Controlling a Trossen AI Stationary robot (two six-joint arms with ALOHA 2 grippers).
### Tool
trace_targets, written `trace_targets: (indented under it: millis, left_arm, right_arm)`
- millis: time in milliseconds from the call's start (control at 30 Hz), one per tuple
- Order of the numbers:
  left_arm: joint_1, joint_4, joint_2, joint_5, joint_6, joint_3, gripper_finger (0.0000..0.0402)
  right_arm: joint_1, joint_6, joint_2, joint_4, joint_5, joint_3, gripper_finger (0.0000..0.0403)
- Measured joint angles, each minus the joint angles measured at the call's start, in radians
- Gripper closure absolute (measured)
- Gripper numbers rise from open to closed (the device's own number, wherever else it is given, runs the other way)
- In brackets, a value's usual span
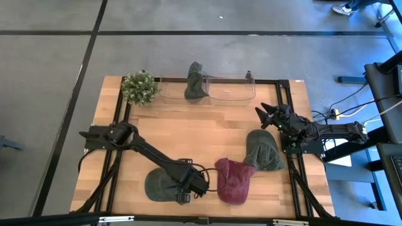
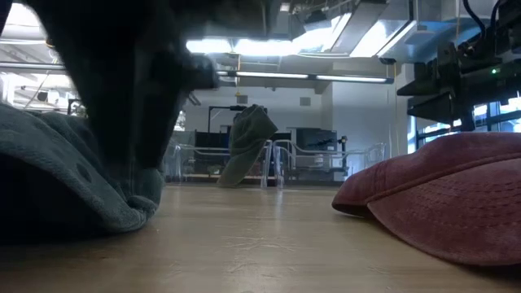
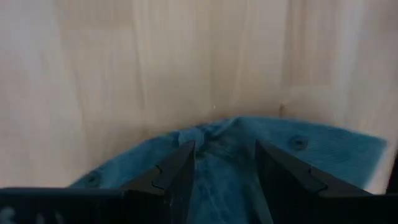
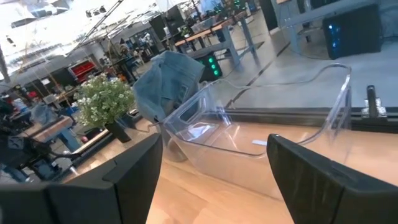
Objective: Pick & Place hat
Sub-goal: Put the left black cap into the left transparent bin
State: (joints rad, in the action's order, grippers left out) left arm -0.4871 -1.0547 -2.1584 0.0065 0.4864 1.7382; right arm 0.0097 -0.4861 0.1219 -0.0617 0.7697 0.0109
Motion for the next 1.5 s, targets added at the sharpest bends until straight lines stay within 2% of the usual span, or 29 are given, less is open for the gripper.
trace_targets:
  millis: [200,367,567,833,967,1067,1233,1500]
  left_arm:
    - [0.021,-0.030,-0.043,0.001,0.009,0.000,0.0244]
    - [0.037,-0.030,-0.068,-0.039,0.018,0.000,0.0240]
    - [0.042,-0.017,-0.098,0.015,-0.006,-0.019,0.0242]
    - [0.028,-0.004,-0.102,-0.084,0.014,-0.023,0.0238]
    - [0.029,0.001,-0.100,-0.098,0.016,-0.019,0.0240]
    - [0.031,0.004,-0.101,-0.061,0.024,-0.019,0.0245]
    - [0.031,0.007,-0.101,-0.049,0.041,-0.020,0.0271]
    - [0.030,0.013,-0.101,-0.051,0.035,-0.020,0.0352]
  right_arm:
    - [0.000,-0.003,0.000,-0.001,-0.011,0.000,0.0114]
    - [0.000,-0.005,0.000,-0.001,-0.013,0.000,0.0114]
    - [0.000,0.002,0.000,-0.001,-0.014,0.000,0.0114]
    - [0.000,0.031,0.000,-0.001,-0.013,0.000,0.0114]
    - [0.000,0.030,0.000,-0.001,-0.014,0.000,0.0114]
    - [0.000,0.027,0.000,-0.001,-0.013,0.000,0.0114]
    - [0.000,0.026,0.000,-0.001,-0.013,0.000,0.0114]
    - [0.000,0.026,0.000,-0.001,-0.013,0.000,0.0114]
